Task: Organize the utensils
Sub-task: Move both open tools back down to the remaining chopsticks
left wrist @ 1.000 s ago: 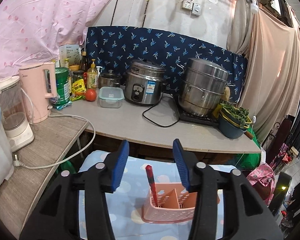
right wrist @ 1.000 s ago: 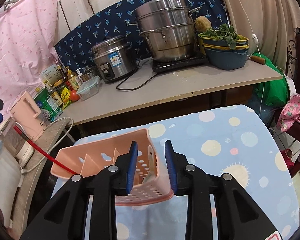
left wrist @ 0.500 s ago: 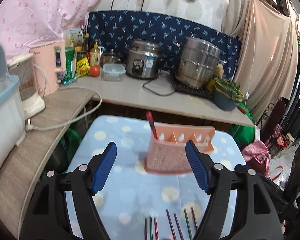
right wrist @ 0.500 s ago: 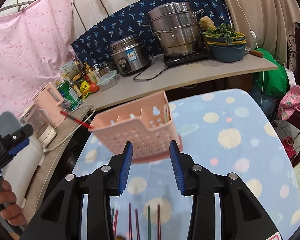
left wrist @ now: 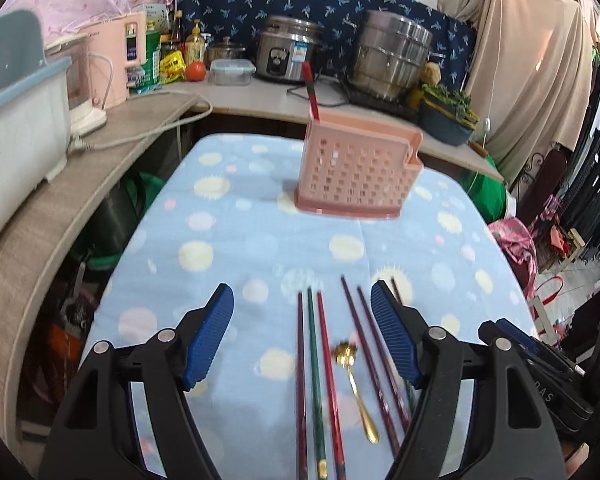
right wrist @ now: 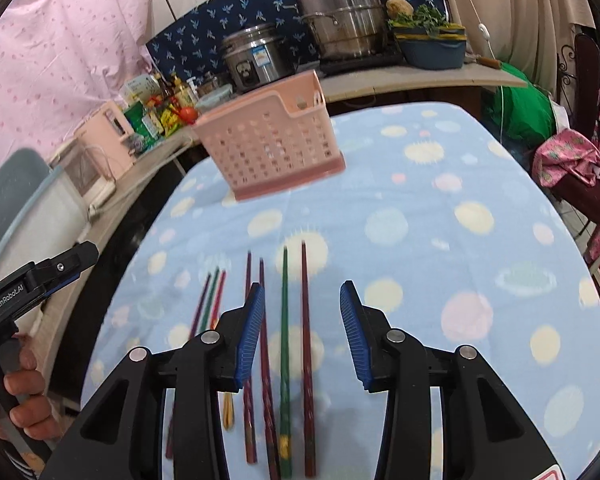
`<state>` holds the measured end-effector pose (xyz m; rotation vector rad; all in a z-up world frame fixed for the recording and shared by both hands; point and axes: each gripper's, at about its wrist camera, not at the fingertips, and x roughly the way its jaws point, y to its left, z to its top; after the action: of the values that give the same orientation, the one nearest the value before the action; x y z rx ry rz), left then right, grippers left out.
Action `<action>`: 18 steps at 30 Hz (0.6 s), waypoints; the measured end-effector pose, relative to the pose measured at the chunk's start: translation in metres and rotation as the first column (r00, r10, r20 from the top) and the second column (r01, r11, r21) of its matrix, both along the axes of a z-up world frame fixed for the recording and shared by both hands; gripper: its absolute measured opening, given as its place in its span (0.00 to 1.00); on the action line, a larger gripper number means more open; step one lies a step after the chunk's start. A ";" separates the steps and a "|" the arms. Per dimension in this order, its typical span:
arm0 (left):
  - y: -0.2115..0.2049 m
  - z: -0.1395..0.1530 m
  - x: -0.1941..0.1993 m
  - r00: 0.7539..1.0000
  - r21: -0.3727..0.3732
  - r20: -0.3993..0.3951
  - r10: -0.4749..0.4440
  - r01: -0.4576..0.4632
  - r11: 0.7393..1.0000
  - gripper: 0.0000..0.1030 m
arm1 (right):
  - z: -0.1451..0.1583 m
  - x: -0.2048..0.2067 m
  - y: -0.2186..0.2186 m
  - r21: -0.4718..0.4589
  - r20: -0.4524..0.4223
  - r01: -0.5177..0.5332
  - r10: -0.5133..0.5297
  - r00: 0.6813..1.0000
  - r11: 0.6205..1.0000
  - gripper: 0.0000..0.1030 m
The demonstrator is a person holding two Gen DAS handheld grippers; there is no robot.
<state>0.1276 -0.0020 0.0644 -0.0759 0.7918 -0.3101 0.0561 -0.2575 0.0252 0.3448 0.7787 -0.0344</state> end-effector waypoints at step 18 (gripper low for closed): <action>0.011 -0.076 -0.064 0.992 0.103 -0.123 0.029 -0.016 0.995 0.66 | -0.059 -0.053 0.027 -0.037 -0.131 -0.037 0.031 0.991 0.999 0.38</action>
<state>0.0634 0.0091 -0.0116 -0.0082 0.9281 -0.2449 0.0029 -0.2310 -0.0341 0.2936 0.9117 -0.0405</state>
